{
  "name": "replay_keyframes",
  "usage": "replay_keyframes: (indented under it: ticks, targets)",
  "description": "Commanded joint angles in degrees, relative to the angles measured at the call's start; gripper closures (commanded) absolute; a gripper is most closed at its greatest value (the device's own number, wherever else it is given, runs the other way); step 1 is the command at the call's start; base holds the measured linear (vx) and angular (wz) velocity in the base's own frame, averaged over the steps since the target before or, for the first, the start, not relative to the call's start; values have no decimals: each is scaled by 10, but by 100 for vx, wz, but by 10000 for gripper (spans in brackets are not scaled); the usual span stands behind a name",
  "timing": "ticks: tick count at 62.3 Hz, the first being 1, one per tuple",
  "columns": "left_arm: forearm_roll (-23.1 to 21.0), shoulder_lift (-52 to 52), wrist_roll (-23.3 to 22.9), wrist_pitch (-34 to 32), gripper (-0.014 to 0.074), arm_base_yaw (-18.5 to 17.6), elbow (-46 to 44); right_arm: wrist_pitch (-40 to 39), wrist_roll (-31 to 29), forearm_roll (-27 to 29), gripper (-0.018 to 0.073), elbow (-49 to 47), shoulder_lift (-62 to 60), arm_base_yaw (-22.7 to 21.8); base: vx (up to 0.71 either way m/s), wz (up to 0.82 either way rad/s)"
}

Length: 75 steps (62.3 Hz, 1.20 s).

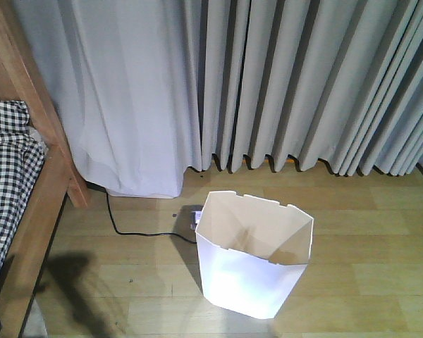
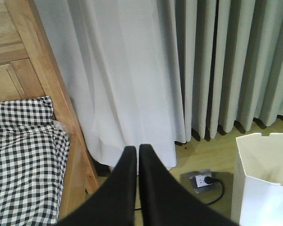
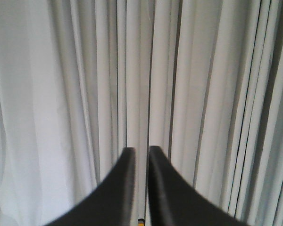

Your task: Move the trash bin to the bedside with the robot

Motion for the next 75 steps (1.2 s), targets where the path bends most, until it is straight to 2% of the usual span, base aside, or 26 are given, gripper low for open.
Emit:
replay_keyframes:
  ticks: [1, 2, 8, 14, 22, 37, 75]
  targets:
    - [0, -12, -3, -40, 603, 0, 10, -36, 0, 4, 569, -13, 7, -3, 0, 0]
    - [0, -12, -3, -40, 603, 0, 10, -65, 12, -30, 567, 8, 4, -2, 0, 0]
    - [0, -12, -3, -40, 603, 0, 10, -64, 87, -113, 567, 28, -11, 9, 0, 0]
    - [0, -12, -3, -40, 603, 0, 10, -73, 163, -210, 567, 52, -26, 43, 0, 0]
    - [0, -12, -3, -40, 603, 0, 10, -110, 232, -282, 567, 96, -50, 60, 0, 0]
    - [0, -12, -3, -40, 603, 0, 10, -237, 232, -279, 567, 192, -68, 49, 0, 0]
    - [0, -12, -3, -40, 603, 0, 10, -228, 225, -272, 567, 191, -68, 49, 0, 0]
